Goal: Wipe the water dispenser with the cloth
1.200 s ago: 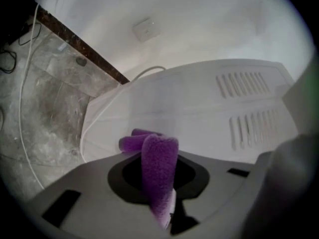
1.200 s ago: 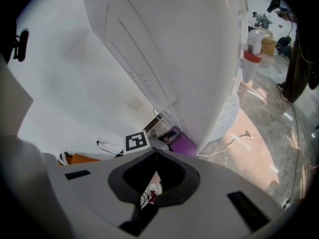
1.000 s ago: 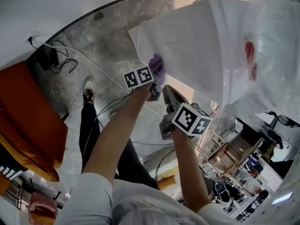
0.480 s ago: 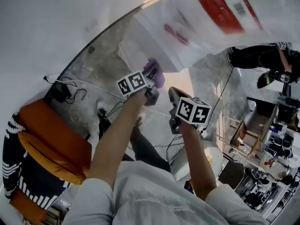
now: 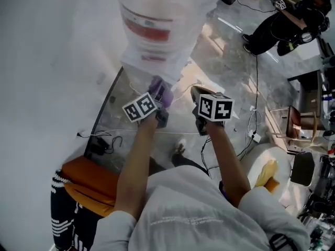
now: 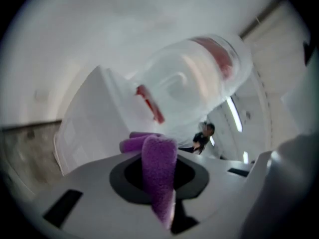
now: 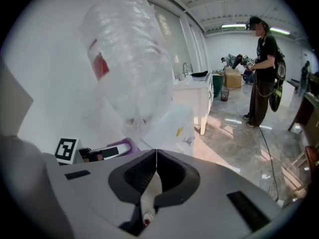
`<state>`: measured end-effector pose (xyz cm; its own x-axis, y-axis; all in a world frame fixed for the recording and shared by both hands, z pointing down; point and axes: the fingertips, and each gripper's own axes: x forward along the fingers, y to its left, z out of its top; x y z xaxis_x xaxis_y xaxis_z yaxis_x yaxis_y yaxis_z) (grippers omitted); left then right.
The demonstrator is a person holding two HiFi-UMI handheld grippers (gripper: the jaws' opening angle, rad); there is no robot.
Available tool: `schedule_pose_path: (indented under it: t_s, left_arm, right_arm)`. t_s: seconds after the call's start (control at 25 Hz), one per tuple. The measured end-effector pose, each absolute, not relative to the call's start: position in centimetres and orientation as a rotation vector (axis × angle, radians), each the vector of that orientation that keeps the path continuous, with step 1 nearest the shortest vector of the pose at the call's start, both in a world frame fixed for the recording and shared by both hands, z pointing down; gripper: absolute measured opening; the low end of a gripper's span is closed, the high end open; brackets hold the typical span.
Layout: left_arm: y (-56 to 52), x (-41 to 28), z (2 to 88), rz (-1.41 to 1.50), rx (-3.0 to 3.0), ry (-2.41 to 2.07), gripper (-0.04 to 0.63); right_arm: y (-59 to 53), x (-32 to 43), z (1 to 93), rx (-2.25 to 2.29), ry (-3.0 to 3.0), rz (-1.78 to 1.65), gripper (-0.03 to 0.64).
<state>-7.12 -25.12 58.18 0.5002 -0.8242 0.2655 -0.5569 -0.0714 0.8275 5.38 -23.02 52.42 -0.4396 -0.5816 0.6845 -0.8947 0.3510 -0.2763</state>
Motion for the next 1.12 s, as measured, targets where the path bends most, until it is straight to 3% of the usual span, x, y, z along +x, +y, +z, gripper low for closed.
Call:
schedule_pose_path:
  t_s: [0.2, 0.64, 0.88, 1.12]
  left_arm:
    - [-27.5, -8.6, 49.9, 0.095, 2.19, -1.426, 0.06]
    - [-25.4, -11.8, 33.9, 0.144, 2.593, -1.696, 0.06]
    - [-23.7, -12.7, 27.3, 0.348, 2.807, -1.851, 0.06]
    - [-21.2, -13.0, 21.8, 0.242, 2.888, -1.907, 0.061]
  right_arm:
    - [-25.4, 7.2, 47.1, 1.392, -2.23, 0.686, 0.015]
    - [-26.4, 9.3, 32.3, 1.437, -2.51, 0.067, 0.015]
    - [-25.2, 7.5, 26.6, 1.384, -2.588, -0.174, 0.015]
    - [-23.5, 4.6, 22.9, 1.295, -2.628, -0.377, 0.014]
